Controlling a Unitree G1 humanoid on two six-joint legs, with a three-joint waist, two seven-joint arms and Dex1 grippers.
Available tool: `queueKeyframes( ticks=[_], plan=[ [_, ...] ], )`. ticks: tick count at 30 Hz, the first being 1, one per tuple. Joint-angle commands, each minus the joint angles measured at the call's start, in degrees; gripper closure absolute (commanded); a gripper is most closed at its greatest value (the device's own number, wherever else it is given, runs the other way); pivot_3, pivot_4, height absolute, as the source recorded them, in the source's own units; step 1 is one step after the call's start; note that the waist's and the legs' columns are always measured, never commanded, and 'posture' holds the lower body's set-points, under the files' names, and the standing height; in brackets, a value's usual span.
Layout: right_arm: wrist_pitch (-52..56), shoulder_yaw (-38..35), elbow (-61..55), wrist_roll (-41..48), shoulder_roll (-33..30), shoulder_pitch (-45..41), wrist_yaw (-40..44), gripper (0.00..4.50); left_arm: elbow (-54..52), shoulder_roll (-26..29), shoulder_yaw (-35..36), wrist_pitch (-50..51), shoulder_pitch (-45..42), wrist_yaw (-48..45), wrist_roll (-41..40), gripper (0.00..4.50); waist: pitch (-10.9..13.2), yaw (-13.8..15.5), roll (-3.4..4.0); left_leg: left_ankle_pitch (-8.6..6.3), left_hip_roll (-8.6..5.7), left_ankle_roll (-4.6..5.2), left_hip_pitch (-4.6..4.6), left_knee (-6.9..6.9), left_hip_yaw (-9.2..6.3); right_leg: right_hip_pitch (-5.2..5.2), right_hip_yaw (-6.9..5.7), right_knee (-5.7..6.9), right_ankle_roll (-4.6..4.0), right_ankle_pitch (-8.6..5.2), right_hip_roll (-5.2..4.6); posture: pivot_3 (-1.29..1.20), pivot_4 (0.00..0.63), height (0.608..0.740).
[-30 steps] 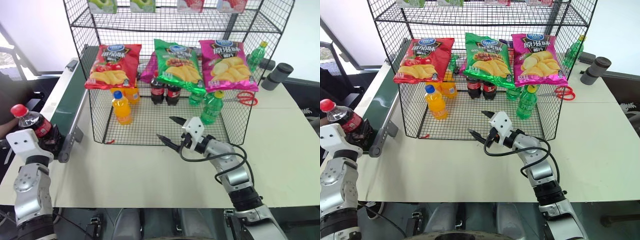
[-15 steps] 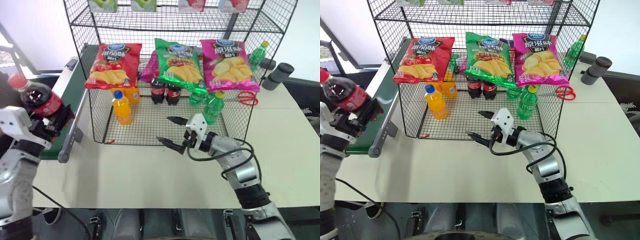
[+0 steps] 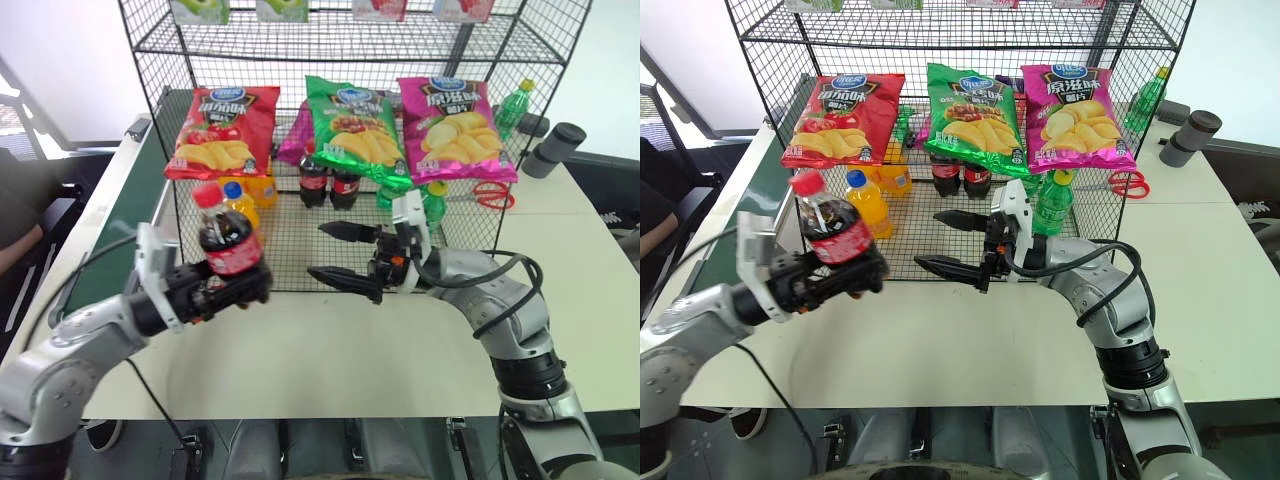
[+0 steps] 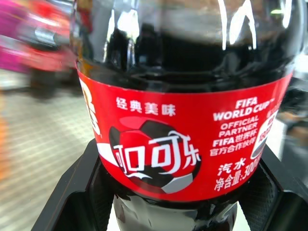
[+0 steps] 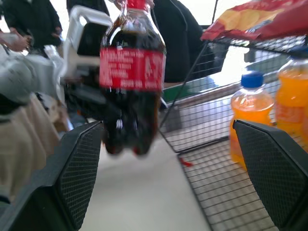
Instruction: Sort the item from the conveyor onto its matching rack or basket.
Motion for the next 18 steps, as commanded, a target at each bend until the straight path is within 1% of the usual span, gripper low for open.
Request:
queueKeyframes(
  ticks=[1, 5, 10, 18],
  plan=[
    [1.81, -0.49, -3.55, 2.46, 0.28, -0.45, -0.73, 0.0, 0.22, 0.56, -2.94, -0.82, -3.27, -3.68, 2.72, 1.64, 0.0, -0.16, 0.0, 0.0, 0.0, 0.0, 0.0, 0.0, 0.0, -0.01, 0.0, 0.0, 0.01, 0.0, 0.01, 0.0, 0.15, 0.734],
    [2.46, 0.68, -4.12, 1.49, -0.6, 0.34, -0.42, 0.0, 2.74, 0.71, -6.68, -1.44, -7.55, -7.14, 6.5, 1.64, 0.0, -0.16, 0.0, 0.01, 0.0, 0.01, 0.0, 0.02, 0.0, 0.0, 0.0, 0.01, 0.01, 0.0, 0.08, 0.0, 0.15, 0.734],
    [2.7, 2.06, -4.82, 1.06, -0.94, 0.81, -0.01, 0.0, 3.83, 1.08, -10.9, -2.42, -9.65, -10.85, 11.95, 1.64, 0.0, -0.2, 0.0, 0.0, 0.02, 0.02, 0.0, 0.03, 0.0, 0.01, 0.03, 0.0, 0.1, 0.04, 0.21, 0.0, 0.15, 0.734],
    [3.18, 4.18, -5.11, 0.97, 0.17, 1.27, -0.85, 0.0, 3.87, -1.5, -13.74, -2.67, -11.63, -12.32, 15.09, 1.64, 0.0, -0.01, -0.01, 0.0, 0.09, 0.03, -0.01, 0.13, -0.03, 0.02, 0.05, 0.03, 0.13, 0.05, 0.36, 0.0, 0.15, 0.734]
  ],
)
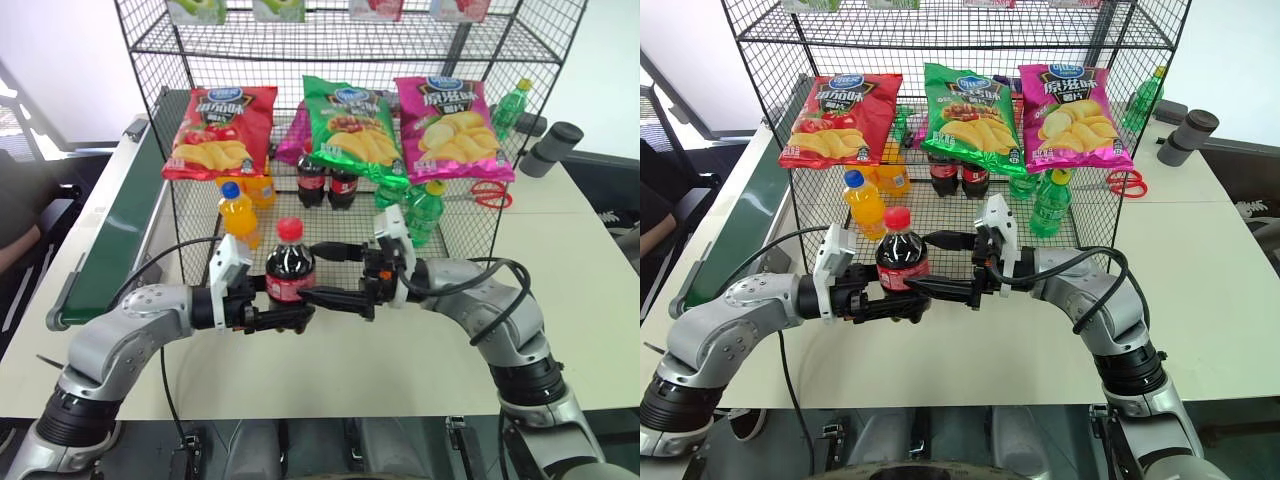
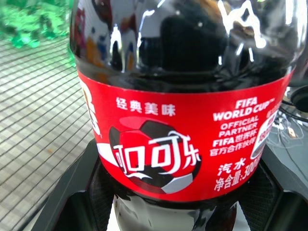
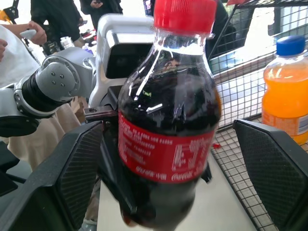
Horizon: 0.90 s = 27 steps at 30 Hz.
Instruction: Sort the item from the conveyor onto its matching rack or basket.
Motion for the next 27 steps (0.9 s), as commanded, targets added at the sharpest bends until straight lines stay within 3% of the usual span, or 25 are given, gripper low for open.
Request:
queueKeyframes(
  ticks=[1, 14, 17, 19, 24, 27],
  plan=[
    [0.04, 0.62, -2.75, 0.73, 0.48, 0.33, 0.11, 0.0, -1.64, -0.78, 0.22, -1.63, -1.59, -1.0, 0.52, 1.64, 0.0, -0.02, 0.0, 0.0, 0.01, 0.0, 0.0, 0.0, 0.0, 0.0, 0.0, 0.0, 0.0, 0.0, 0.01, 0.0, 0.15, 0.734],
    [1.87, 0.86, -1.53, 2.17, 3.04, 0.24, -0.49, 0.0, -2.45, -1.41, -1.24, -1.75, -1.78, -3.0, 3.34, 1.64, 0.0, 0.0, 0.0, 0.0, 0.01, 0.0, -0.01, 0.03, -0.01, 0.0, 0.0, 0.01, 0.01, 0.01, 0.05, 0.0, 0.15, 0.734],
    [2.98, 0.76, -1.73, 2.75, 2.87, 0.36, 0.08, 0.77, -2.41, -1.88, -1.41, -1.87, -2.11, -2.87, 3.69, 1.64, 0.0, 0.04, 0.0, 0.0, 0.01, 0.0, -0.01, 0.03, -0.01, 0.0, 0.0, 0.01, 0.01, 0.01, 0.05, 0.0, 0.15, 0.734],
    [3.34, 0.65, -1.98, 2.93, 2.88, 0.46, 0.31, 1.54, -2.38, -2.08, -1.5, -2.02, -2.18, -2.87, 4.2, 1.64, 0.0, 0.06, 0.0, 0.0, 0.01, 0.0, -0.01, 0.04, -0.01, 0.01, 0.0, 0.01, 0.01, 0.01, 0.05, 0.0, 0.15, 0.734],
    [3.02, 0.68, -2.34, 2.4, 3.18, 0.63, -0.17, 1.56, -2.19, -2.95, -1.03, -1.6, -2.47, -2.81, 3.97, 1.64, 0.0, 0.0, 0.0, 0.0, 0.02, 0.0, -0.01, 0.04, -0.02, 0.0, 0.0, 0.02, 0.02, 0.01, 0.07, 0.0, 0.15, 0.734],
    [2.74, 0.45, -2.2, 2.15, 3.48, 0.76, -0.68, 1.56, -2.01, -3.04, -0.39, -1.72, -2.7, -2.01, 4.5, 0.41, 0.0, 0.05, 0.0, 0.0, 0.02, 0.0, -0.01, 0.05, -0.02, 0.0, 0.0, 0.03, 0.02, 0.01, 0.08, 0.0, 0.15, 0.734]
  ],
)
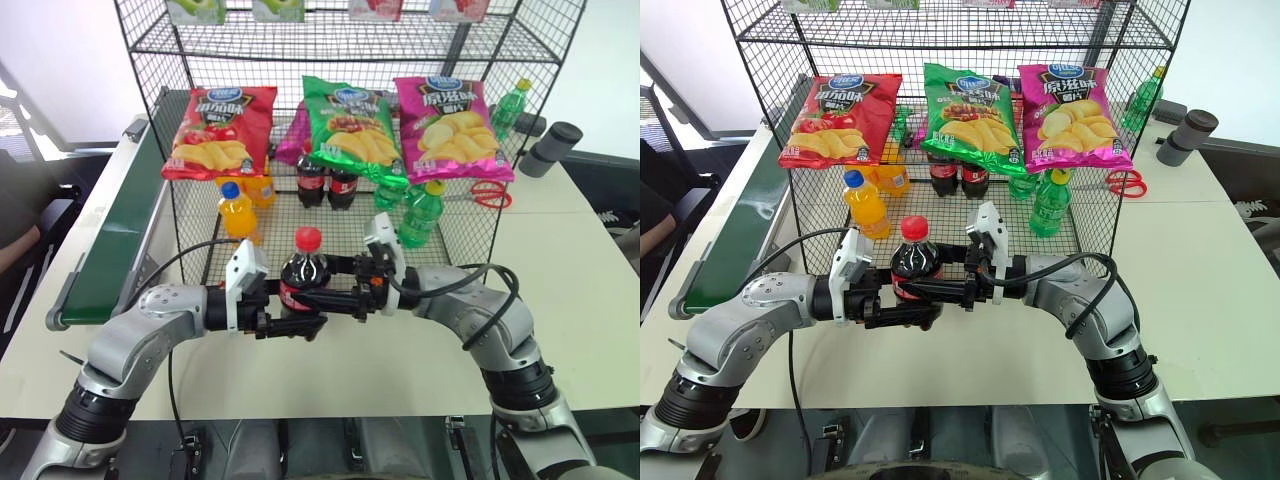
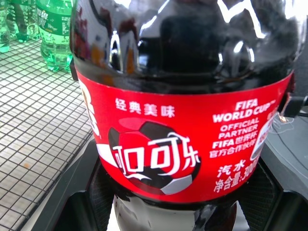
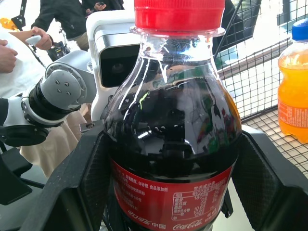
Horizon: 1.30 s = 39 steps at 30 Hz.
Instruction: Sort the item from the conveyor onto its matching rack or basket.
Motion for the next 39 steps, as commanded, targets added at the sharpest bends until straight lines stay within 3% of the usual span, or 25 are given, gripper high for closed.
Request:
queueKeyframes(
  ticks=[1, 10, 17, 21, 26, 33, 39],
  plan=[
    [-0.41, 0.35, -2.15, 1.45, 1.16, 0.0, 0.12, 1.56, -1.94, -0.5, 1.8, -2.65, -1.43, 1.57, 1.3, 0.04, 0.0, 0.03, 0.0, 0.0, 0.0, 0.0, 0.0, 0.01, 0.0, 0.0, 0.0, 0.01, 0.0, 0.0, 0.0, 0.0, 0.15, 0.734],
    [-5.87, -1.36, 1.73, -3.49, 2.43, -0.93, -3.48, 1.56, -6.17, 3.61, 10.69, -2.67, 8.62, 3.27, -0.65, 0.04, 0.0, -0.4, 0.0, 0.0, 0.05, 0.0, 0.01, 0.01, -0.01, -0.03, 0.02, 0.06, 0.0, 0.0, 0.02, 0.0, 0.15, 0.734],
    [-18.46, -2.25, 11.0, -13.69, 4.94, -3.18, -8.43, 1.56, -7.97, 1.8, 17.7, -8.29, 18.03, 8.57, 2.81, 0.04, 0.0, -0.15, 0.0, 0.0, 0.02, -0.01, 0.03, 0.03, -0.01, -0.02, 0.02, 0.09, -0.01, -0.01, -0.05, 0.0, 0.15, 0.734],
    [-34.74, -0.58, 22.28, -25.86, 7.64, -4.37, -15.06, 1.56, -6.6, -1.7, 17.58, -15.74, 19.36, 11.49, 7.69, 0.04, 0.0, -0.04, 0.0, 0.0, 0.01, -0.01, 0.04, 0.03, 0.03, -0.01, 0.03, 0.08, -0.01, -0.01, -0.08, 0.0, 0.15, 0.734],
    [-49.82, -0.43, 34.9, -33.41, 11.51, -5.24, -20.63, 1.56, -3.27, -5.66, 16.58, -22.84, 17.43, 14.02, 11.92, 0.04, 0.0, -0.23, 0.01, 0.0, 0.01, -0.02, 0.03, 0.03, 0.06, -0.03, 0.03, 0.11, -0.02, -0.01, -0.06, 0.0, 0.15, 0.734],
    [-61.37, -3.03, 50.3, -37.78, 15.77, -9.94, -29.51, 1.56, -1.52, -7.5, 14.55, -25.12, 16.21, 13.66, 13.01, 0.04, 0.01, -0.57, 0.01, 0.01, 0.03, -0.02, 0.06, 0.03, 0.13, -0.07, 0.1, 0.22, -0.01, 0.0, -0.05, 0.0, 0.15, 0.734],
    [-65.28, -4.46, 59.71, -38.11, 17.84, -14.46, -30.98, 1.56, -1.8, -7.34, 12.84, -23.28, 15.02, 13.5, 12.44, 0.04, 0.01, -0.55, 0.01, 0.04, 0.03, -0.08, 0.1, 0.06, 0.14, -0.07, 0.11, 0.35, -0.01, 0.0, -0.06, 0.0, 0.15, 0.734]
  ],
)
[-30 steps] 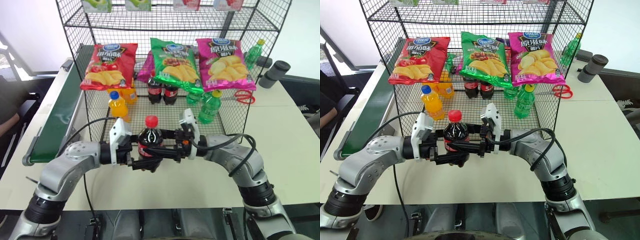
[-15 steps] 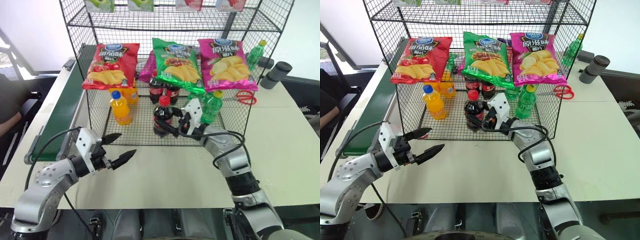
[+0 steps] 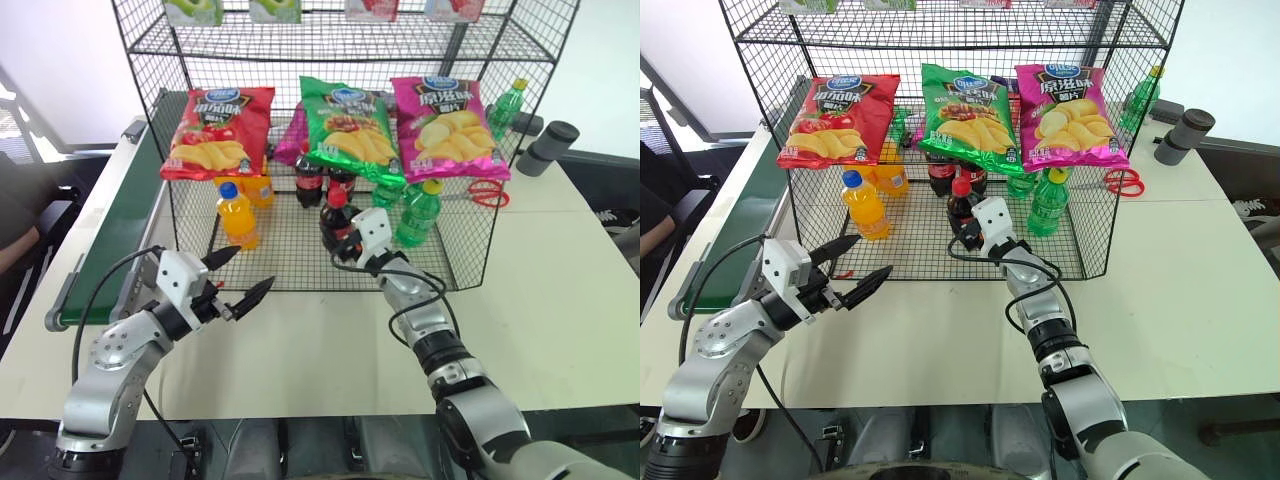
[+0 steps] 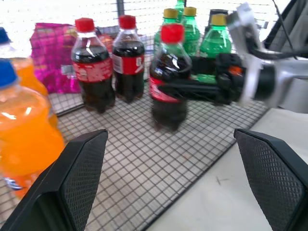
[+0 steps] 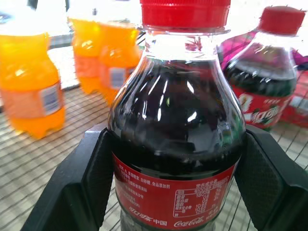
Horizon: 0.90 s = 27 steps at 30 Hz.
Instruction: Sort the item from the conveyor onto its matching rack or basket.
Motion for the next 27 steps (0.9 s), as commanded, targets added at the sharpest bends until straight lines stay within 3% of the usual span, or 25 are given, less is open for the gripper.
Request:
queueKeyframes(
  ticks=[1, 4, 7, 16, 27],
  plan=[
    [-3.7, -1.25, 2.12, -0.06, 1.36, -3.13, -0.67, 1.56, -1.22, 0.13, -0.64, 0.33, -1.25, -0.22, -0.84, 0.04, 0.0, -0.01, 0.0, 0.0, 0.0, 0.0, 0.0, 0.0, 0.0, 0.0, 0.0, 0.0, 0.0, 0.0, 0.0, 0.0, 0.15, 0.734],
    [-3.89, -1.77, 4.34, 0.63, 1.77, -3.86, 0.33, 1.56, -1.07, -0.01, -1.01, 0.51, -1.46, -0.4, -0.68, 0.04, 0.0, -0.03, 0.0, 0.0, 0.0, 0.0, 0.0, 0.0, 0.0, -0.01, 0.0, 0.01, 0.0, 0.0, 0.0, 0.0, 0.15, 0.734],
    [-4.47, -2.2, 4.76, 0.51, 1.7, -3.68, 0.47, 0.08, -0.74, 0.01, -1.23, 0.17, -1.01, -0.67, -0.66, 0.0, 0.0, -0.02, 0.0, 0.0, 0.01, 0.0, 0.0, 0.0, 0.0, -0.01, 0.0, 0.03, 0.0, 0.0, -0.01, 0.0, 0.15, 0.734],
    [-4.09, -3.24, -1.63, 0.94, -0.62, -1.28, 2.45, 0.03, 0.37, -0.39, -1.29, -0.41, -0.42, -1.17, -0.56, 0.0, 0.0, -0.02, 0.01, 0.0, 0.01, -0.01, 0.05, 0.0, 0.0, 0.0, 0.01, 0.08, 0.0, 0.0, -0.02, 0.0, 0.15, 0.734],
    [9.3, -2.27, -29.01, 6.61, -12.49, 14.01, 17.65, 0.03, 0.04, 0.96, -1.4, 2.46, -1.01, 0.98, 1.09, 0.0, 0.0, 0.16, 0.0, 0.0, 0.0, 0.0, 0.05, 0.0, -0.01, 0.03, 0.0, 0.05, 0.0, 0.0, -0.07, 0.0, 0.15, 0.734]
  ],
)
